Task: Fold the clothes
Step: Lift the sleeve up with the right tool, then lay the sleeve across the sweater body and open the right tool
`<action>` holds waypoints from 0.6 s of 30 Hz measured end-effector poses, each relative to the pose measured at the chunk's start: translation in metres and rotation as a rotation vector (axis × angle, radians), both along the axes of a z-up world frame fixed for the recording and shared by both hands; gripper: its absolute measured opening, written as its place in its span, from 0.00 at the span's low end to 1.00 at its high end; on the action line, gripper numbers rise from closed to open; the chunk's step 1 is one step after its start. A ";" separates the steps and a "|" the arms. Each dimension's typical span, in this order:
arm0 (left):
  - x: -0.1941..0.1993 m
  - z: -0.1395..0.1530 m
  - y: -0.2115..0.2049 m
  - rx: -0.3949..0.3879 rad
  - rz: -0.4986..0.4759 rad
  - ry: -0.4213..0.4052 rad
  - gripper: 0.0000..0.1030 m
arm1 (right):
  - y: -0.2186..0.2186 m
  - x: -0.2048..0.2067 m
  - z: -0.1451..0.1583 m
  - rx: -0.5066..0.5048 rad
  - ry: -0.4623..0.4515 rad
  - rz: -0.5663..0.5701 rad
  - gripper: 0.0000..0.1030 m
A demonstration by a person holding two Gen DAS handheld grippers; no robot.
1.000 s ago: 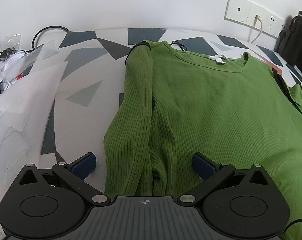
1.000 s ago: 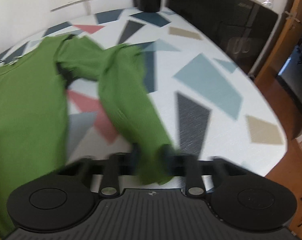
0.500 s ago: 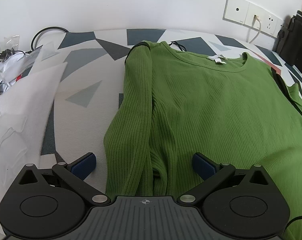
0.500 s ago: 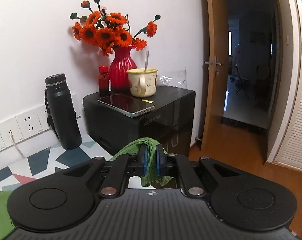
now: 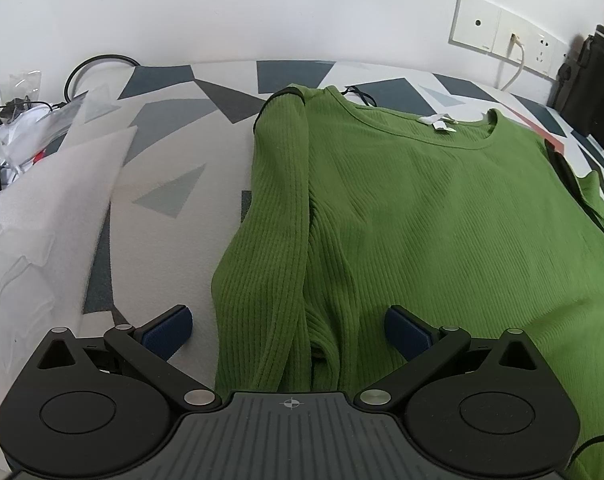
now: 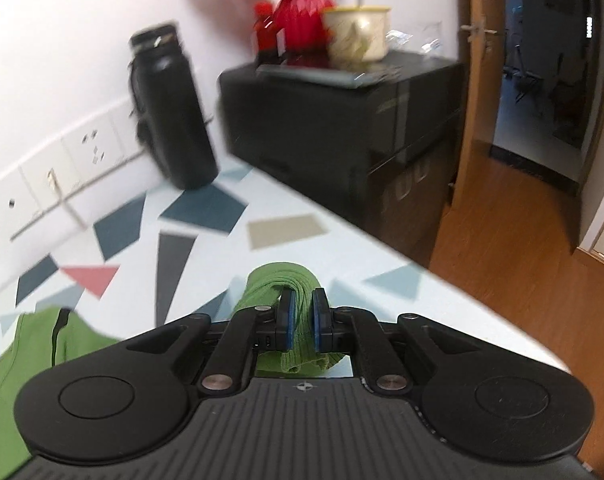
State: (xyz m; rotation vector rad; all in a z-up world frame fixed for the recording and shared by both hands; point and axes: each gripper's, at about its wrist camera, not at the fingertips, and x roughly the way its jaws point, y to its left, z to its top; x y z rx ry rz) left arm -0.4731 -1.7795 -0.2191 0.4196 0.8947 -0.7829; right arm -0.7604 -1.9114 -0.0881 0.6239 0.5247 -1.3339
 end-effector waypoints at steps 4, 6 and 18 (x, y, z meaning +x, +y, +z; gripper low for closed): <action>0.003 0.000 0.000 0.002 0.004 0.000 0.99 | 0.022 0.050 0.002 -0.005 -0.073 0.155 0.09; 0.005 0.000 0.001 0.003 0.006 0.000 0.99 | 0.047 0.081 0.011 -0.020 -0.135 0.319 0.09; 0.006 0.000 0.001 0.002 0.006 -0.003 0.99 | 0.142 0.180 0.008 0.045 -0.110 0.847 0.43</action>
